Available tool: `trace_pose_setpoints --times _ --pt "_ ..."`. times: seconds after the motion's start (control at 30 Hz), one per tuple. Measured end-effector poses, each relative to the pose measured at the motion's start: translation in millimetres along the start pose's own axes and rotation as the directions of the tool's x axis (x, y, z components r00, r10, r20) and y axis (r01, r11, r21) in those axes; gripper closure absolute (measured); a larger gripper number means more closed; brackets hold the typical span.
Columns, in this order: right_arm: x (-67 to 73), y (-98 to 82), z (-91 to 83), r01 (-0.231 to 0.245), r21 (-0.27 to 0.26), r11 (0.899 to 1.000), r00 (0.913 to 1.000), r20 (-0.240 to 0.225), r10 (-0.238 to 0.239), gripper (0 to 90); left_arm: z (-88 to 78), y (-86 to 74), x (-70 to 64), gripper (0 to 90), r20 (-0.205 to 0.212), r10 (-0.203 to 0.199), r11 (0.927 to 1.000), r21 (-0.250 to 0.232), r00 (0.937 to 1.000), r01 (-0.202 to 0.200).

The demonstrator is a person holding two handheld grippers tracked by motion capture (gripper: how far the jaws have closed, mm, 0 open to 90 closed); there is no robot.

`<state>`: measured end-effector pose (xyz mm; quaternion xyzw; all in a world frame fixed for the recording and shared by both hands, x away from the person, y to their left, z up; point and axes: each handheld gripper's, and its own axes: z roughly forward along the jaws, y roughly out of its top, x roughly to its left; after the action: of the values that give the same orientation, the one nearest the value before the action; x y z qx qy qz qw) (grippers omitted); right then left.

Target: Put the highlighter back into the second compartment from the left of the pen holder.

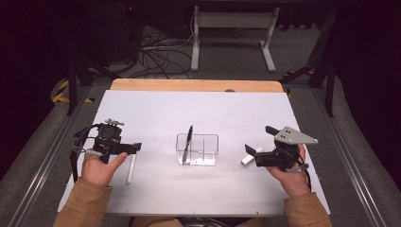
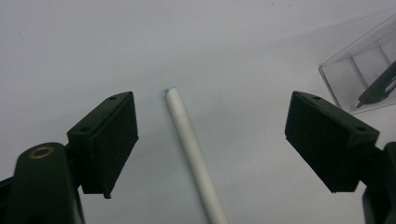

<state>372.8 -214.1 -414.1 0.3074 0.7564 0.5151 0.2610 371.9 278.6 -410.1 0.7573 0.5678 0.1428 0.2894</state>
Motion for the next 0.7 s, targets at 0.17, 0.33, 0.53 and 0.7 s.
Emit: trace_pose_setpoints --times 0.17,0.33,0.53,0.7 --pt "0.3 0.4 0.7 -0.02 -0.007 1.0 0.9998 -0.005 0.02 0.9 1.0 -0.6 2.0 18.9 0.0 -0.024 0.9997 0.008 0.9997 0.024" --pt "1.0 1.4 -0.4 -0.029 -0.018 0.999 0.9996 -0.004 0.029 1.3 1.1 -1.2 3.5 21.3 0.0 -0.035 0.9994 0.008 0.9994 0.035" --pt "4.1 3.5 -3.4 0.0 -0.028 1.0 1.0 -0.007 0.0 5.8 2.9 1.2 5.3 22.3 0.031 -0.091 0.9948 0.05 0.9954 0.089" --pt "5.8 4.2 -4.5 0.005 -0.034 0.999 1.0 0.001 -0.005 8.8 5.9 3.0 5.3 27.2 0.032 -0.105 0.9908 0.089 0.994 0.102"
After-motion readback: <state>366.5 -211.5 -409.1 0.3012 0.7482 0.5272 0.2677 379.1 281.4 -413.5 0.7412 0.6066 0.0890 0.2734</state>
